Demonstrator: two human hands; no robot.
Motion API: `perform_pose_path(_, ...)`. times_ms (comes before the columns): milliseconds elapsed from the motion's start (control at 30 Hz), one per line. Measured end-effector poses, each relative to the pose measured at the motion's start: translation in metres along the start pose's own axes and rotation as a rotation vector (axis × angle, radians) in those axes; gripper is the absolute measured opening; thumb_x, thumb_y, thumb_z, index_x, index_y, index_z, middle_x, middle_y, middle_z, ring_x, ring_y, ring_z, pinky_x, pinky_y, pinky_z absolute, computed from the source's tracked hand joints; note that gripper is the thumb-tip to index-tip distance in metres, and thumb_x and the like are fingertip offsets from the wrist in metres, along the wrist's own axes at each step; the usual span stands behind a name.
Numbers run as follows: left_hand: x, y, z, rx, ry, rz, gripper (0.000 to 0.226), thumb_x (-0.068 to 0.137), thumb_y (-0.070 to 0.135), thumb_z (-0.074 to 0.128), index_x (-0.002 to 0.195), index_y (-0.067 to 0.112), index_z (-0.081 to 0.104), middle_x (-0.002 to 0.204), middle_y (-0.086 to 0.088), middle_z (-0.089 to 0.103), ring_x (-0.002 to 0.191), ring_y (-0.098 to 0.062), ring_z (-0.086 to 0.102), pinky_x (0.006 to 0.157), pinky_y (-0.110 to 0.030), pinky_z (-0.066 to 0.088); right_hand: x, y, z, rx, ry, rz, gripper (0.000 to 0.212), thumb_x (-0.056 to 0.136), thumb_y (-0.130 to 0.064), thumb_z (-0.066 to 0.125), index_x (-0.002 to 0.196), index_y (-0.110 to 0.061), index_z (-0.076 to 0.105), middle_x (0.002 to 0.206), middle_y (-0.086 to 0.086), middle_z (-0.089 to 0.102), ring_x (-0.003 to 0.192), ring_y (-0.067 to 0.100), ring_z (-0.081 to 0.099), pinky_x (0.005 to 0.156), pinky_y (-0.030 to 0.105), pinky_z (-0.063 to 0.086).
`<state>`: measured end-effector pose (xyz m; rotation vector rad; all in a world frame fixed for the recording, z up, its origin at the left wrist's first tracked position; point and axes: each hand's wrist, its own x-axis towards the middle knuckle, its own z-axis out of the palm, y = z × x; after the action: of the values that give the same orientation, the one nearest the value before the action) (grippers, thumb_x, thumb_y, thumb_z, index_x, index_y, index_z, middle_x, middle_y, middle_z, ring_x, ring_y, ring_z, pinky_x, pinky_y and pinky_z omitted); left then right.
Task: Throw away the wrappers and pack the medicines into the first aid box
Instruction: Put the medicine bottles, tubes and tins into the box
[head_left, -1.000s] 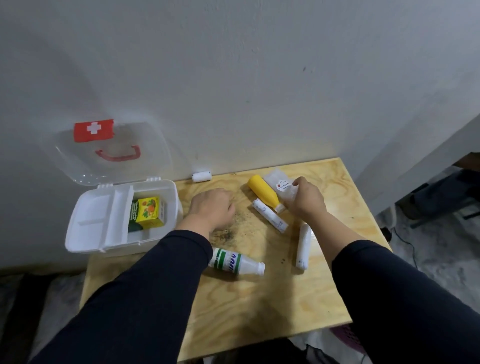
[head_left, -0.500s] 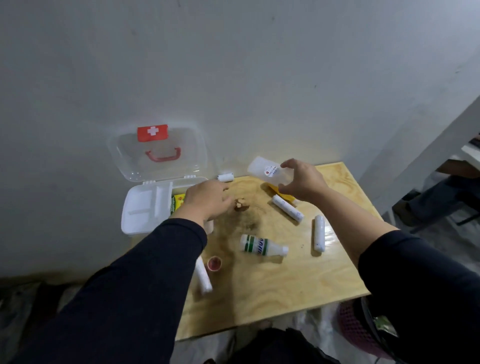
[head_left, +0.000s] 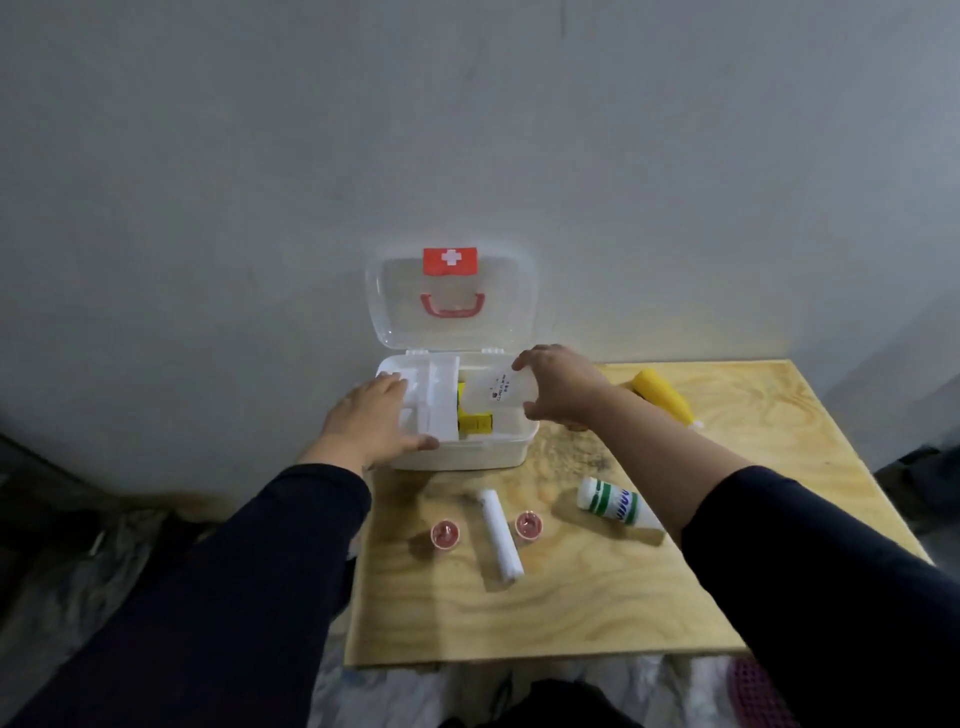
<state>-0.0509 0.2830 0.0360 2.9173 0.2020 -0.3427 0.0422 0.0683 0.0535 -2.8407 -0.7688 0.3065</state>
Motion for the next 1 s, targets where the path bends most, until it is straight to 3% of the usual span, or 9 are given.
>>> perform_pose_path(233, 0.002, -0.019, 0.023, -0.063, -0.018, 0.028, 0.096, 0.08, 0.057, 0.066, 0.153, 0.014, 0.02, 0.161, 0.0, 0.018, 0.147, -0.017, 0.019, 0.117, -0.036, 0.022, 0.037, -0.017, 0.036, 0.049, -0.054, 0.001, 0.056, 0.078, -0.01, 0.065, 0.132, -0.014, 0.049, 0.135, 0.007, 0.052, 0.123, 0.026, 0.048, 0.1, 0.033, 0.041)
perform_pose_path(467, 0.005, -0.021, 0.022, -0.066, 0.004, 0.061, 0.088, 0.082, 0.051, 0.067, 0.151, 0.013, 0.026, 0.159, -0.003, 0.023, 0.145, -0.019, 0.024, 0.114, -0.035, 0.027, 0.059, -0.027, 0.063, 0.069, -0.012, -0.022, 0.046, 0.081, -0.011, 0.062, 0.125, -0.023, 0.058, 0.135, 0.002, 0.055, 0.125, 0.023, 0.049, 0.107, 0.031, 0.033)
perform_pose_path(633, 0.004, -0.02, 0.022, -0.037, 0.024, 0.083, 0.081, 0.084, 0.047, 0.066, 0.149, 0.013, 0.03, 0.157, -0.002, 0.027, 0.142, -0.02, 0.03, 0.11, -0.035, 0.032, 0.06, -0.038, 0.073, 0.181, 0.031, 0.038, 0.045, 0.082, -0.013, 0.065, 0.125, -0.023, 0.058, 0.136, 0.007, 0.04, 0.106, 0.03, 0.059, 0.1, 0.037, 0.045)
perform_pose_path(767, 0.004, -0.021, 0.021, -0.005, 0.022, 0.101, 0.079, 0.085, 0.049, 0.064, 0.147, 0.012, 0.031, 0.156, -0.003, 0.03, 0.141, -0.02, 0.032, 0.109, -0.036, 0.034, 0.055, -0.035, 0.069, 0.246, 0.011, 0.053, 0.046, 0.082, -0.011, 0.068, 0.126, -0.019, 0.057, 0.133, 0.009, 0.042, 0.106, 0.027, 0.059, 0.1, 0.033, 0.044)
perform_pose_path(867, 0.005, -0.021, 0.021, 0.039, 0.018, 0.115, 0.08, 0.084, 0.052, 0.064, 0.146, 0.012, 0.033, 0.154, -0.004, 0.033, 0.139, -0.021, 0.035, 0.107, -0.036, 0.036, 0.039, -0.026, 0.056, 0.299, 0.083, 0.037, 0.039, 0.084, -0.009, 0.065, 0.122, -0.016, 0.059, 0.128, 0.009, 0.048, 0.111, 0.026, 0.056, 0.1, 0.034, 0.044)
perform_pose_path(1000, 0.004, -0.015, 0.02, 0.092, 0.026, 0.14, 0.082, 0.083, 0.062, 0.057, 0.144, 0.012, 0.035, 0.15, -0.004, 0.038, 0.135, -0.023, 0.04, 0.104, -0.037, 0.039, 0.002, -0.009, 0.04, 0.348, 0.287, 0.056, 0.028, 0.088, -0.012, 0.059, 0.115, -0.016, 0.063, 0.12, 0.006, 0.056, 0.098, 0.022, 0.061, 0.081, 0.028, 0.047)
